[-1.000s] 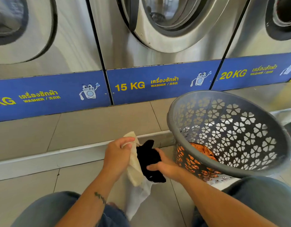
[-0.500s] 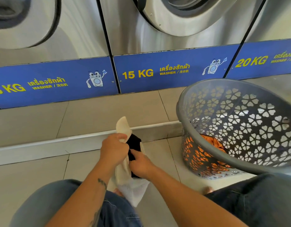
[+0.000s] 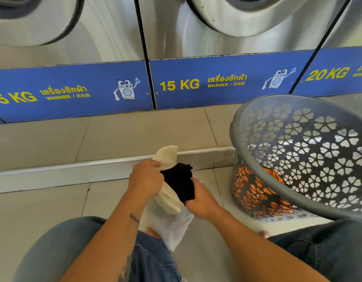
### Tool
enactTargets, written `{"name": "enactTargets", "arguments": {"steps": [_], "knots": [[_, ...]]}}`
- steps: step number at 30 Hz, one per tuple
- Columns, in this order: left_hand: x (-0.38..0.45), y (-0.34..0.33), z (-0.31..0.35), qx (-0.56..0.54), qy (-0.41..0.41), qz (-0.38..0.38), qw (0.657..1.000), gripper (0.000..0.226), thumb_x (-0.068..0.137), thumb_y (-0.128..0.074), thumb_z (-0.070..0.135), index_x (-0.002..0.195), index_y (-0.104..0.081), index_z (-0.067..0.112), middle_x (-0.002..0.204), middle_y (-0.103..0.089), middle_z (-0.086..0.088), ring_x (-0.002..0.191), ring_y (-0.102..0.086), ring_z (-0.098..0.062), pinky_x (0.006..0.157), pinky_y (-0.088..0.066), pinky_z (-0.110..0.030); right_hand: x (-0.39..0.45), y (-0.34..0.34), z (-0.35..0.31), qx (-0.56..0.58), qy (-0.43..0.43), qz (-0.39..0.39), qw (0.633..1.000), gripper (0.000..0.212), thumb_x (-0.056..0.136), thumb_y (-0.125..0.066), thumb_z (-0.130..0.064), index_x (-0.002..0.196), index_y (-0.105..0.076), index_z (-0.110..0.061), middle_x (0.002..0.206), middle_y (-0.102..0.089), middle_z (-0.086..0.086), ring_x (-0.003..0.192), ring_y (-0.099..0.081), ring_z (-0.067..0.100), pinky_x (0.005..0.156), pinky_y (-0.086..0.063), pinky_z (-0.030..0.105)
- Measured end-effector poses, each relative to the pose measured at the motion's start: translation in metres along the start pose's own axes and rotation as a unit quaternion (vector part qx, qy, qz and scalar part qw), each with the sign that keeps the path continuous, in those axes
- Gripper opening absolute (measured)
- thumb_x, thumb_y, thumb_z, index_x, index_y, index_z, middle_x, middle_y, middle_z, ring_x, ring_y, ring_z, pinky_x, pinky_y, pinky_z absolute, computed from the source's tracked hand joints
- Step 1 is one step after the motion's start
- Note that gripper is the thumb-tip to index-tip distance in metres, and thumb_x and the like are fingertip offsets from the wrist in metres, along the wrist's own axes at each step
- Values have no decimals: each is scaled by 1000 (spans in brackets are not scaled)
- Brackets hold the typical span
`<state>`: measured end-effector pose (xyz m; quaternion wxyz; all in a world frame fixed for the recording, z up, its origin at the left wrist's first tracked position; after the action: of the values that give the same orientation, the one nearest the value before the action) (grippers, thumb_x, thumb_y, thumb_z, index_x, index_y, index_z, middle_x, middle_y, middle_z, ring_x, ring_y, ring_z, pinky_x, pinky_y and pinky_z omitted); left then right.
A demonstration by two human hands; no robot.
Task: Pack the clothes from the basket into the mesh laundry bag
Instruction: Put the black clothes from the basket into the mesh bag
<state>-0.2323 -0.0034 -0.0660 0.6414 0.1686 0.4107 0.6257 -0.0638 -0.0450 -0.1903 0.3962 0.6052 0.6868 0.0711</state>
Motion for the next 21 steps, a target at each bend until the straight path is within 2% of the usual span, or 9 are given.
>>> {"name": "enactTargets", "arguments": {"steps": [2,4,8,11,12,14,17,19,21], "knots": [[-1,0,3,-1,-15,-9,1000,46,89,-50,6,128,-62,27,132,-54,-8,99,-59,-28,85,-53,-35,-5,3,-2,-79,-8,-18,997,80,77,-59,-34,149,-26,-32,136,-56,4,122,-55,33,100,-46,47],[-2,-1,5,7,-31,-24,999,50,89,-49,6,131,-60,30,137,-51,-7,105,-59,-29,84,-51,-33,-8,3,-11,-103,-4,-41,994,78,81,-55,-30,153,-23,-29,135,-58,9,120,-56,36,97,-46,44],[-2,0,3,10,-45,-54,997,54,88,-47,6,136,-55,30,143,-48,-7,117,-56,-28,96,-49,-36,-9,-3,-49,-14,42,-58,997,71,76,-51,-15,146,-40,-21,132,-59,9,119,-57,31,96,-52,43],[-1,7,1,-17,-45,-53,997,55,87,-45,4,135,-56,28,142,-50,-6,113,-58,-26,91,-49,-32,-10,-19,-71,36,77,-86,993,56,78,-53,-1,130,-58,-19,113,-65,3,106,-60,23,80,-51,29],[-1,10,0,-33,-45,-52,997,55,87,-44,3,134,-58,27,142,-51,-5,114,-57,-25,89,-47,-29,-11,-28,-71,61,68,-116,989,54,80,-52,3,129,-61,-20,110,-66,2,105,-61,23,81,-49,28],[0,15,-2,-73,-47,-49,995,53,88,-43,2,132,-60,27,142,-51,-4,117,-55,-24,89,-45,-26,-14,-46,-57,66,29,-183,980,50,91,-51,0,136,-60,-20,128,-64,5,121,-56,24,96,-45,31],[3,24,-9,-158,-21,-28,987,54,87,-42,-2,125,-65,30,129,-58,-4,97,-64,-24,83,-58,-39,-11,-49,-31,-12,-68,-238,969,45,106,-37,-16,150,-41,-9,154,-42,12,141,-40,28,114,-31,33],[5,32,-12,-185,-5,-7,983,55,85,-41,-4,122,-67,29,117,-61,-1,82,-66,-22,75,-61,-44,-5,-32,-28,-21,-111,-203,973,46,107,-33,-18,149,-39,-2,155,-41,16,142,-39,30,114,-30,33],[7,36,-12,-193,1,9,981,57,83,-41,-5,121,-67,29,116,-58,2,80,-66,-20,75,-61,-46,-1,-4,-41,-21,-84,-147,985,43,102,-40,-20,141,-50,-4,143,-53,11,129,-49,28,106,-39,31]]}}
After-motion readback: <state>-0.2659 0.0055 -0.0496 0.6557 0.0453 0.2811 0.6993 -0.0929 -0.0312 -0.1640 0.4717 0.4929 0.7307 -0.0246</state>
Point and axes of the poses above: each hand's wrist, its own x-axis towards the middle knuckle, its own y-axis out of the back of the hand, z = x × y, the point moved 6 cm from there along x, towards the middle knuckle
